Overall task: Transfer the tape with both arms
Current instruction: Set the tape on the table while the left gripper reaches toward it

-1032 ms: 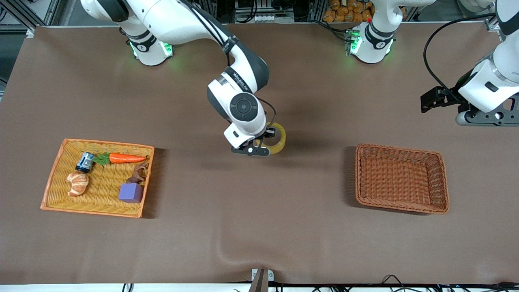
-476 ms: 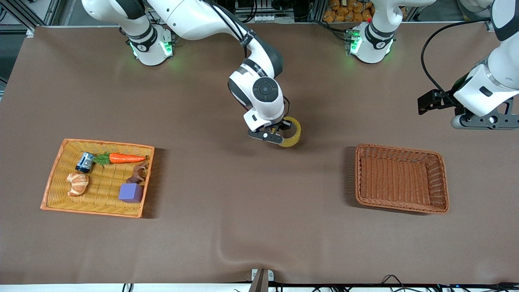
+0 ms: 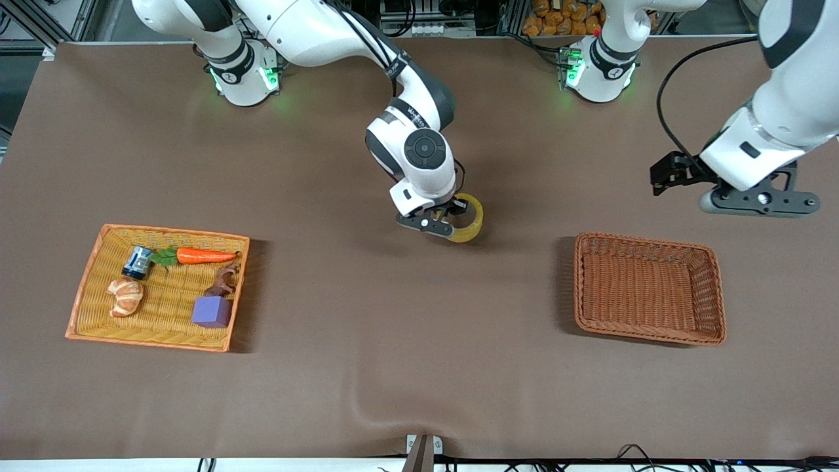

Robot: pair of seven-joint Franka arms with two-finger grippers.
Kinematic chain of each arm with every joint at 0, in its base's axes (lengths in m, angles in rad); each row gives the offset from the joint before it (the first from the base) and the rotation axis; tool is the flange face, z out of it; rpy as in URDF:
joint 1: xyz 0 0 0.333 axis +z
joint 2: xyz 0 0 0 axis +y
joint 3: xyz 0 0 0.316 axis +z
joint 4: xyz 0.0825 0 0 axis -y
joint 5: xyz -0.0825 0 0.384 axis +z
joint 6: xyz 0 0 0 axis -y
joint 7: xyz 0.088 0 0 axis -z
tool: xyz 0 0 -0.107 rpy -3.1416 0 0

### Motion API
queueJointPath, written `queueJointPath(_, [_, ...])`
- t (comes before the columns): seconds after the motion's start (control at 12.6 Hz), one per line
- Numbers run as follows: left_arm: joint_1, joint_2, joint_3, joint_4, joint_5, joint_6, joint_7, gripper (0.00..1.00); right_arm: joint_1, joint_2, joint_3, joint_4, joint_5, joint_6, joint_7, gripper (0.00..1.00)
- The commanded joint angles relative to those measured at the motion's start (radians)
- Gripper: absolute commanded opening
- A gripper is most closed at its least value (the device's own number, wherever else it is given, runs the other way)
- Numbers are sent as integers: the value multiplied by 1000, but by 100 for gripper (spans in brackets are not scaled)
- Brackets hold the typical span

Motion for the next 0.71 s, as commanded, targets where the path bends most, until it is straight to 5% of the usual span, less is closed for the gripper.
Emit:
queueJointPath(0.0, [-5,2,2,5,19,8,-17,100,-7,-16,5,-7,-5,2,9,29])
queueJointPath(0.08, [-5,3,2,5,19,8,-17,100,-7,-16,5,-7,-5,0,9,50])
queueJointPath(0.16, [-5,5,2,5,19,9,-17,100,-9,-16,5,-7,-5,0,9,94])
queueJointPath(0.24, [-5,6,2,8,21,14,-17,100,-9,-16,5,-7,-5,-1,10,100])
queueJointPath(0.63, [-8,60,2,8,13,57,-33,100,-12,-16,5,-7,-5,-3,9,100])
